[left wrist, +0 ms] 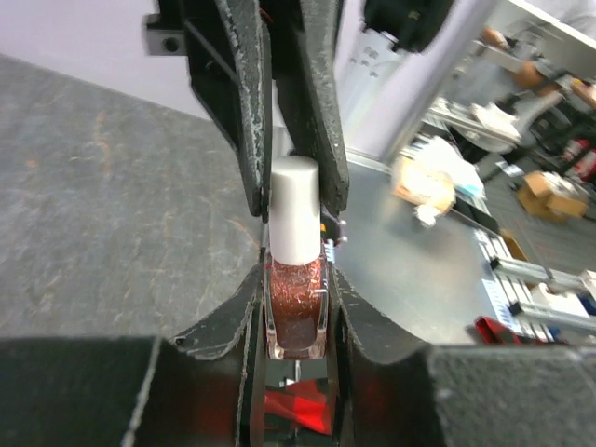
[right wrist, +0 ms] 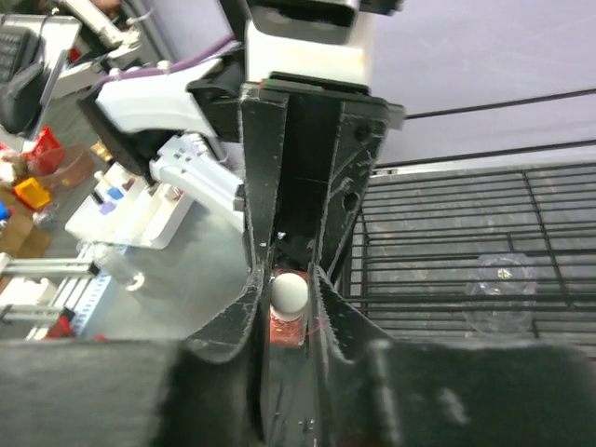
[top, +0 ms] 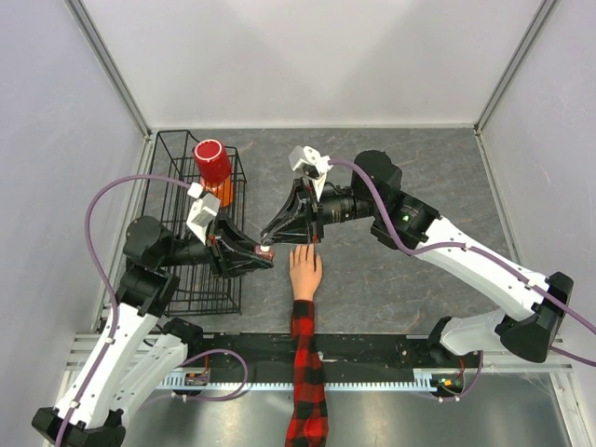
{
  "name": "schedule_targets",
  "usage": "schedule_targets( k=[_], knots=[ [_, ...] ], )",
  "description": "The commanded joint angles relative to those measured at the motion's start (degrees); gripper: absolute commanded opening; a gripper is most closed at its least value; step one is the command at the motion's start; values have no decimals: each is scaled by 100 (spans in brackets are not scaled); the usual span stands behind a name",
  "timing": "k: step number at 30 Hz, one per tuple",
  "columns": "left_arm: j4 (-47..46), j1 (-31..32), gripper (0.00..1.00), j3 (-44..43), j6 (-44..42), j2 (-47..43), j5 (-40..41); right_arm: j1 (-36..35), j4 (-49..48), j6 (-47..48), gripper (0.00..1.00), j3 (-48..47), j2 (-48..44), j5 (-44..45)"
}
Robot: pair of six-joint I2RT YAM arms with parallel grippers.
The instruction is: Paint the nails
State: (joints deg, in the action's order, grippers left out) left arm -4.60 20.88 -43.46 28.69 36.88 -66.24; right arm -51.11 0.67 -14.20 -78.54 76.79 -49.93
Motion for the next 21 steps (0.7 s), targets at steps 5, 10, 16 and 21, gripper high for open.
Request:
schedule_targets(
  k=[5,10,16,21],
  knots=[
    [1600,-49,2,-488,-1145,-419,2342,93,1356,-1047,84,-442,-323,2486],
    [1893,-41,2,-575,-1401,-454,2747,-21,1858,-1647,84,-864,-279,3514],
    [1858,-41,2,-628,-1410,-586,2985,-820,2261,-1481,76,-1425,-34,4666],
    [1849,-41,2,-585,-1418,-621,2950,-1146,2544,-1419,65,-1813,441,5221]
  ],
)
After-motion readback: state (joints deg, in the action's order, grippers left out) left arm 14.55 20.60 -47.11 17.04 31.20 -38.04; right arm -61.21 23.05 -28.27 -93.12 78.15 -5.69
